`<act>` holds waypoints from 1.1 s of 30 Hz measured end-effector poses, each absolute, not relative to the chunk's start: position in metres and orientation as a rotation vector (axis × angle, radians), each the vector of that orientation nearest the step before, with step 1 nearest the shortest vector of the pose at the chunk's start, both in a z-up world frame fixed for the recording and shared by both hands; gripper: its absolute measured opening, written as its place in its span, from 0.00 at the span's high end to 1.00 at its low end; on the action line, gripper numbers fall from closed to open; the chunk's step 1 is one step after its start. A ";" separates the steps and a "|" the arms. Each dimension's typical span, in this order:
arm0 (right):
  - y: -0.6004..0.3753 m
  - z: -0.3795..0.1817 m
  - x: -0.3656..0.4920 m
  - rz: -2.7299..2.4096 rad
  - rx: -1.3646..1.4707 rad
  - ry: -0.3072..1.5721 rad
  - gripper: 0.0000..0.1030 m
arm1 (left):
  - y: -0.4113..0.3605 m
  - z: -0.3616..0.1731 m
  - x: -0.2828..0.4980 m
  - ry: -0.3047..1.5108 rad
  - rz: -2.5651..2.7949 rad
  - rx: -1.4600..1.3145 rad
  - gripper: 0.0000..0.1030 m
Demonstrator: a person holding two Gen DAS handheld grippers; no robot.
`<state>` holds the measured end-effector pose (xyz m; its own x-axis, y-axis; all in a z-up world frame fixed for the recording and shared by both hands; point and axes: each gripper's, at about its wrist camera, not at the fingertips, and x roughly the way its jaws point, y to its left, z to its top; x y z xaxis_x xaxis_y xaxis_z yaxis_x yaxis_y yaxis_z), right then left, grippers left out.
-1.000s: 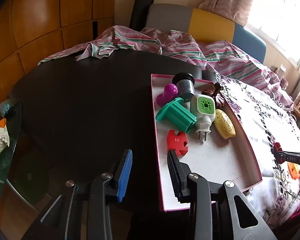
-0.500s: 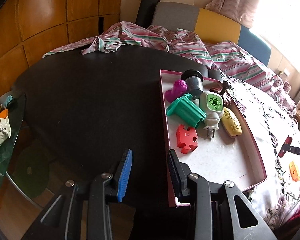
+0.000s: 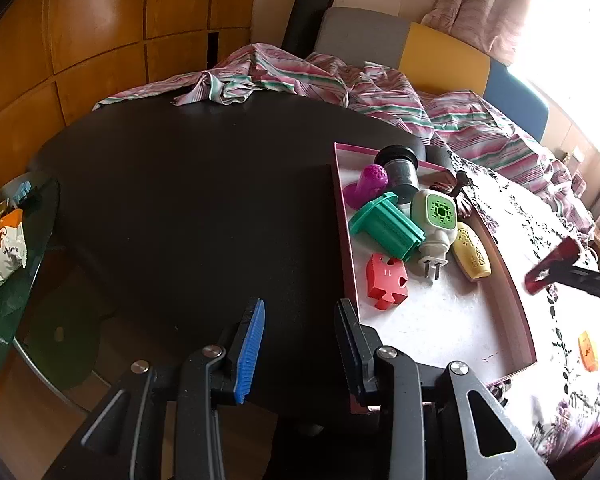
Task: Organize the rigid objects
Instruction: 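Lower the red cylinder into the tray beside the puzzle piece, release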
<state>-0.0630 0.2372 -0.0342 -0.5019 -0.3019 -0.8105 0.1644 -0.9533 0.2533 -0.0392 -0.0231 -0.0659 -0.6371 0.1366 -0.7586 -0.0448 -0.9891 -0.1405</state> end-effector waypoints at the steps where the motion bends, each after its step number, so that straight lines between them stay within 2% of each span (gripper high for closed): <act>1: 0.225 -0.039 -0.066 -2.479 1.402 -0.190 0.76 | -0.024 -0.066 -0.039 -0.169 2.750 -1.288 0.64; 16: 0.137 -0.105 -0.115 -2.354 1.572 -0.144 0.75 | -0.034 -0.072 -0.041 -0.207 2.729 -1.323 0.64; 22: 0.130 -0.106 -0.105 -2.392 1.532 -0.093 0.75 | -0.035 -0.073 -0.040 -0.219 2.724 -1.323 0.64; 27: 0.129 -0.106 -0.095 -2.288 1.559 -0.151 0.75 | -0.035 -0.071 -0.040 -0.223 2.723 -1.313 0.64; 33: 0.127 -0.105 -0.089 -2.323 1.556 -0.108 0.73 | -0.033 -0.071 -0.039 -0.217 2.716 -1.310 0.64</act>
